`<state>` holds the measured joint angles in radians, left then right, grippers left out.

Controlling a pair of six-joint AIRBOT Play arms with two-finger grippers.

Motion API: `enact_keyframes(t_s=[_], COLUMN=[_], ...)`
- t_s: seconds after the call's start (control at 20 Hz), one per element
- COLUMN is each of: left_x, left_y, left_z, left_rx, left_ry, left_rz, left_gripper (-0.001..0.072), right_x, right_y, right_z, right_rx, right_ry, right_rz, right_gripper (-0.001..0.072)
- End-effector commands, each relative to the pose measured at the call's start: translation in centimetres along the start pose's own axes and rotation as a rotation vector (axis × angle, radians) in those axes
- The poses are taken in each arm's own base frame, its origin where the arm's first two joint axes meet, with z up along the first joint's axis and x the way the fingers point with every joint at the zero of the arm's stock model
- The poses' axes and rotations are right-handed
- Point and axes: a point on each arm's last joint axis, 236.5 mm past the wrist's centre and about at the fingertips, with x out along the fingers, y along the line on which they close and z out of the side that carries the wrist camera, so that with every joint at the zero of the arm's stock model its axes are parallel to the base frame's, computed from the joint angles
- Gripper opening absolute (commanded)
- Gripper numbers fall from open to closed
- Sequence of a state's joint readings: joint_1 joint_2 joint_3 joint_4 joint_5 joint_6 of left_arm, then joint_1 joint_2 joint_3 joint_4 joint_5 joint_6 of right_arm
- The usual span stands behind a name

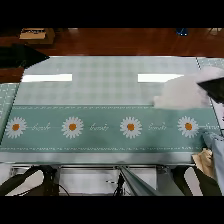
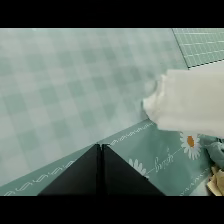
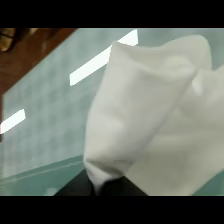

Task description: Fold the shirts.

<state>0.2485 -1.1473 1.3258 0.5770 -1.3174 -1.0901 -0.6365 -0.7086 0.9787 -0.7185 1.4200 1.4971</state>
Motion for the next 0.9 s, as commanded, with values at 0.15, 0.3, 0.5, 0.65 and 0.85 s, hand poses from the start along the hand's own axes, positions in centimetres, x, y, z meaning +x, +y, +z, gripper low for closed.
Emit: enact_keyframes(t_s=[0.15, 0.3, 0.5, 0.65, 0.85], left_x=[0.9, 1.3, 1.4, 1.5, 1.6], left_y=[1.4, 1.8, 2.0, 2.1, 4.4], left_z=[-0.2, -0.4, -0.5, -0.6, -0.2], left_rx=[-0.001, 0.006, 0.009, 0.073, 0.091], left_ry=[0.019, 0.028, 0.035, 0.037, 0.026], left_rz=[0.0, -0.002, -0.004, -0.005, 0.04], left_gripper=[0.0022, 0.0022, 0.0022, 0.0022, 0.0021], right_x=[-13.9, -16.3, -21.9, -23.2, -28.1], right_y=[-8.3, -10.9, -15.2, -16.1, -18.2], right_z=[1.5, 0.5, -0.9, -1.6, -3.9], right_rx=[0.127, 0.241, 0.359, 0.383, 0.47], right_ry=[-0.183, -0.073, -0.086, -0.074, -0.046], right_rz=[-0.554, -0.645, -0.951, -1.019, -1.261], right_gripper=[0.0037, 0.0037, 0.0037, 0.0037, 0.0037])
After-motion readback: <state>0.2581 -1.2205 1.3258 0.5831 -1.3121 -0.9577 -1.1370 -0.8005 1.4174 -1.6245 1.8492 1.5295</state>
